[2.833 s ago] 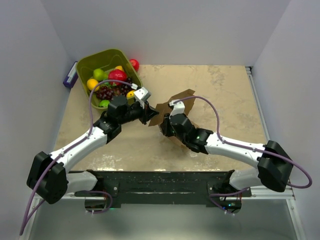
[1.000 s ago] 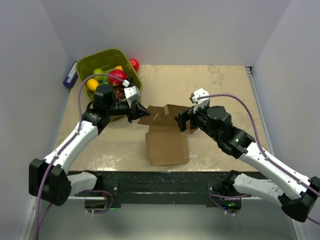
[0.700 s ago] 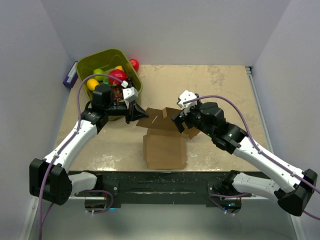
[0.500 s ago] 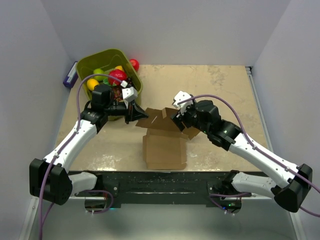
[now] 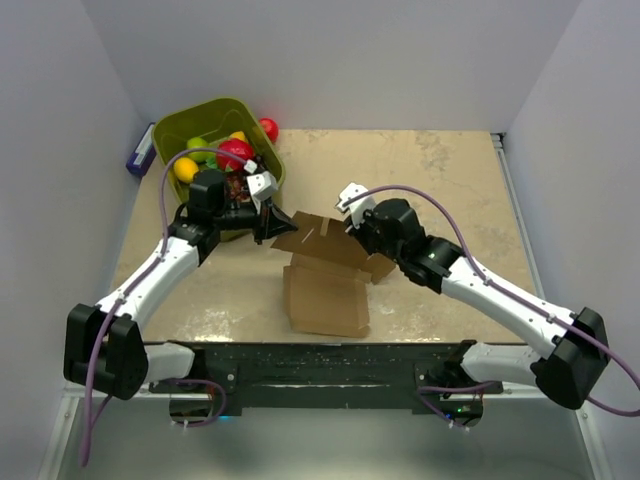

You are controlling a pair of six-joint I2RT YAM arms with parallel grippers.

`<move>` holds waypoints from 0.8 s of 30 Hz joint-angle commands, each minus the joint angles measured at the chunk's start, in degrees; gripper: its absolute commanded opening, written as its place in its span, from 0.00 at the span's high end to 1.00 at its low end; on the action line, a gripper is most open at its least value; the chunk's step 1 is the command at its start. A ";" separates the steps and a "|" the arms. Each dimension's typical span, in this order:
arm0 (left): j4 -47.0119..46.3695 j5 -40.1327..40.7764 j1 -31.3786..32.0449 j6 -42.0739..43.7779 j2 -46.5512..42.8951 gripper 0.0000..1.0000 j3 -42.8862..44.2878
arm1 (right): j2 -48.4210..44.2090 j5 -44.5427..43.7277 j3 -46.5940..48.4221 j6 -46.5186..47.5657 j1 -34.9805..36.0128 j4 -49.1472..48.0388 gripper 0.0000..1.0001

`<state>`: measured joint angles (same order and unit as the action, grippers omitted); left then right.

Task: Fold the paper box

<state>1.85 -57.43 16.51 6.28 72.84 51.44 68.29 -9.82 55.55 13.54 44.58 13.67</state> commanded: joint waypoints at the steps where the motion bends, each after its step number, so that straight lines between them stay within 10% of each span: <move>1: -8.00 7.39 1.06 -1.28 0.72 1.00 -1.52 | 0.17 -5.10 -1.85 -1.67 1.39 -3.91 0.86; 24: -15.63 33.34 12.40 -4.17 13.73 1.00 -3.27 | 10.72 -39.11 -1.24 -0.71 12.81 -5.67 1.00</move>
<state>-6.85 -27.75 27.97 5.19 85.23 49.71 78.17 -38.11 50.50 12.47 56.47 9.82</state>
